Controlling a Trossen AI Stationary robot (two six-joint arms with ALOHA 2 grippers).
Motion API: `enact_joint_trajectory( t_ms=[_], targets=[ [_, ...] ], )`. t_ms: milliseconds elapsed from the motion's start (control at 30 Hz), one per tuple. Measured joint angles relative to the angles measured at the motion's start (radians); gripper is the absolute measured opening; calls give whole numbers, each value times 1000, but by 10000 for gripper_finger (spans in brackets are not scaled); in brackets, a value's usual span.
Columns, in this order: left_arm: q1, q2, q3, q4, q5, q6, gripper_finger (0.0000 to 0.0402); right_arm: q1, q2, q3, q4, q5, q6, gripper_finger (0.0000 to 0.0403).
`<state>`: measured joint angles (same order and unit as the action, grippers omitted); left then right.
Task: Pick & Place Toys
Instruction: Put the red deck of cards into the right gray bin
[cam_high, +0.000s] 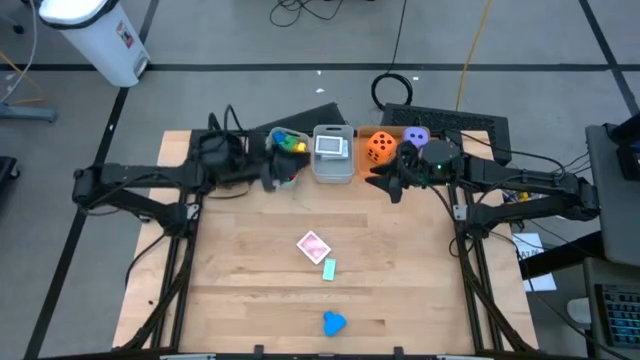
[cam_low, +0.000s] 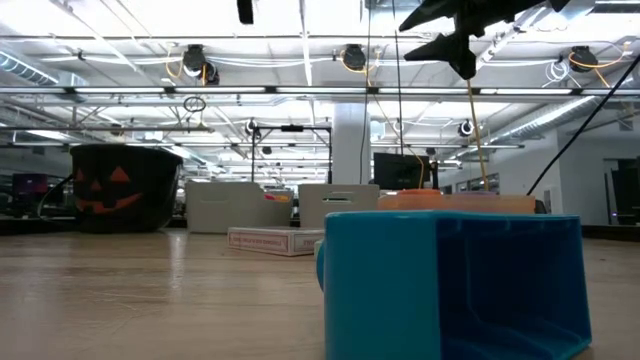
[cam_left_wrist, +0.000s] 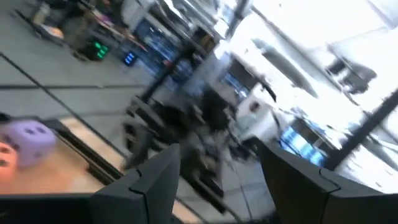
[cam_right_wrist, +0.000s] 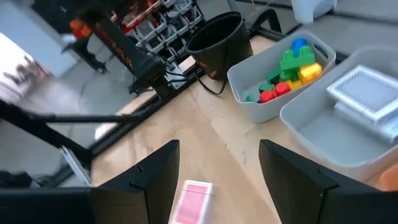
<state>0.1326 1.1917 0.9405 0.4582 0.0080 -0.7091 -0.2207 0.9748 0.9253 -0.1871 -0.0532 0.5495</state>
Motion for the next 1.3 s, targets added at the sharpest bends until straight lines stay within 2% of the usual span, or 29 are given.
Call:
enact_joint_trajectory(
  t_ms=[133, 267, 367, 467, 567, 667, 767, 833, 1067, 1167, 1300],
  targets=[
    [-133, 2, 0, -36, -84, 19, 230, 0, 0, 0, 1, -20, 109, 210],
    [-280, 0, 0, -108, -213, 24, 230, 30, 7, -25, 50, -144, 152, 210],
    [-382, 1, 0, -178, -319, 17, 230, 105, 7, -79, 164, -182, 226, 210],
    [-469, 0, 0, -253, -390, -11, 230, 221, 12, -140, 318, -169, 262, 210],
    [-539, 1, 0, -322, -426, -36, 230, 366, 41, -169, 430, -51, 277, 210],
    [-591, 0, 0, -376, -436, -39, 230, 503, 99, -160, 518, 140, 275, 210],
    [-629, 0, 0, -460, -428, -61, 230, 604, 188, -112, 518, 318, 276, 210],
    [-650, 0, 0, -526, -417, -61, 230, 642, 262, -53, 509, 386, 276, 210],
    [-691, 0, 0, -795, -379, -23, 230, 675, 552, 261, 397, 417, 250, 210],
    [-690, 0, 0, -836, -336, 25, 230, 673, 630, 358, 359, 420, 190, 210],
    [-687, 0, 0, -850, -268, 61, 230, 672, 692, 409, 306, 470, 175, 210]
  ],
)
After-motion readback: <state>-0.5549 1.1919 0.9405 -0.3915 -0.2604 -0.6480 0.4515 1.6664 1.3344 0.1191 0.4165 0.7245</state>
